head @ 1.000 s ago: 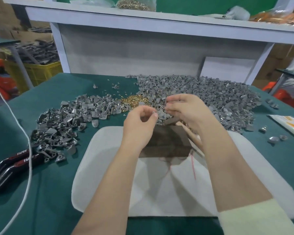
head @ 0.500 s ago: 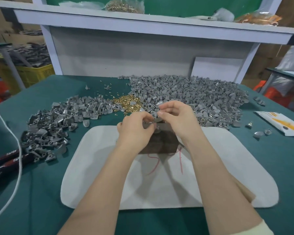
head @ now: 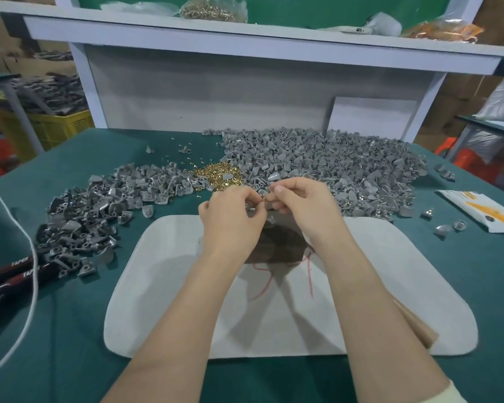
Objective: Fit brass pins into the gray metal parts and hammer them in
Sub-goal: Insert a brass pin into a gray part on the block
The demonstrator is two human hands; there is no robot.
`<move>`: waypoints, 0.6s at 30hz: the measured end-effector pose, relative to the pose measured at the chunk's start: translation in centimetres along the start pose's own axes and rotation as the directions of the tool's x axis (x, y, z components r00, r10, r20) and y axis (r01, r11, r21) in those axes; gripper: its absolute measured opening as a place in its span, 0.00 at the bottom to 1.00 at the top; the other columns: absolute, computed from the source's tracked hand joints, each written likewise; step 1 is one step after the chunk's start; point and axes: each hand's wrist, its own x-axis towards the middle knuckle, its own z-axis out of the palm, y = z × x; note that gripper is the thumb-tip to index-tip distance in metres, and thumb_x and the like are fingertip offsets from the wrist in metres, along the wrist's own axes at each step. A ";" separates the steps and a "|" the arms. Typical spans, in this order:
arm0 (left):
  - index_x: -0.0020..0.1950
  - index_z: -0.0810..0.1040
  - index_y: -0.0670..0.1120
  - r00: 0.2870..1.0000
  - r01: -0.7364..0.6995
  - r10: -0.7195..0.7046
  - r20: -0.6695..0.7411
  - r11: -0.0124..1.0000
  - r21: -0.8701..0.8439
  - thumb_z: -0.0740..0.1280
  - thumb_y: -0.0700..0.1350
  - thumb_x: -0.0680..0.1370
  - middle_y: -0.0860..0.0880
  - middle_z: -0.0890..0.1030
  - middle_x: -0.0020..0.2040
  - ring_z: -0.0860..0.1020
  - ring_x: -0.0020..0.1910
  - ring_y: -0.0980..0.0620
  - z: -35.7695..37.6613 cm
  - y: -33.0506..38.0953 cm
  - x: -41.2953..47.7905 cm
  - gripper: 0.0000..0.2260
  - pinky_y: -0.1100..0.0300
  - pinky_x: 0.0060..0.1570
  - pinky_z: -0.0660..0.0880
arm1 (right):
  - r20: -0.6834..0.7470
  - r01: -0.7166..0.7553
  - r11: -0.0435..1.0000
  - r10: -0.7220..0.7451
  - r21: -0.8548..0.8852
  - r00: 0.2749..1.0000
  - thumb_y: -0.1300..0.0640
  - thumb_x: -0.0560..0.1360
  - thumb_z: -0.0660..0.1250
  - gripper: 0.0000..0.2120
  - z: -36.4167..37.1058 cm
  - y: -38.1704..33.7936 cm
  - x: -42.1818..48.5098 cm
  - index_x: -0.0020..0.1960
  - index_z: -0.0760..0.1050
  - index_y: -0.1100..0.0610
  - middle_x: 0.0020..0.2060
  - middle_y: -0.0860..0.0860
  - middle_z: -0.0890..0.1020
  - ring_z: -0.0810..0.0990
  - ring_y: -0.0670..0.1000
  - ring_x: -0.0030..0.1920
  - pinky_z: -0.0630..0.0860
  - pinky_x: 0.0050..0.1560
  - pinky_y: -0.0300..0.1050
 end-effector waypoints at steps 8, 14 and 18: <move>0.46 0.79 0.53 0.999 -0.042 0.041 0.015 0.997 0.061 0.66 0.46 0.76 0.55 0.80 0.52 0.73 0.56 0.50 0.3 -0.1 0.2 0.03 0.55 0.56 0.60 | 0.075 0.007 0.989 0.005 -0.151 0.997 0.61 0.73 0.70 0.08 -0.2 -0.1 -0.4 0.35 0.79 0.54 0.30 0.48 0.81 0.75 0.45 0.30 0.75 0.44 0.50; 0.47 0.79 0.54 0.997 -0.056 0.055 0.060 0.998 0.011 0.67 0.47 0.76 0.55 0.80 0.53 0.74 0.57 0.51 -0.1 -0.3 0.2 0.03 0.53 0.59 0.65 | 0.035 0.112 0.929 -0.106 -0.352 0.994 0.59 0.73 0.69 0.07 -0.5 -0.3 -0.5 0.37 0.78 0.51 0.37 0.52 0.83 0.81 0.52 0.42 0.78 0.49 0.50; 0.48 0.79 0.56 0.977 0.048 -0.051 0.208 0.999 0.020 0.70 0.50 0.73 0.54 0.77 0.54 0.74 0.59 0.49 -0.6 -1.2 0.4 0.05 0.50 0.62 0.67 | 0.122 0.151 0.859 -0.104 -0.489 0.987 0.59 0.74 0.69 0.06 -1.1 0.0 -0.6 0.38 0.77 0.51 0.35 0.46 0.81 0.77 0.45 0.37 0.71 0.39 0.34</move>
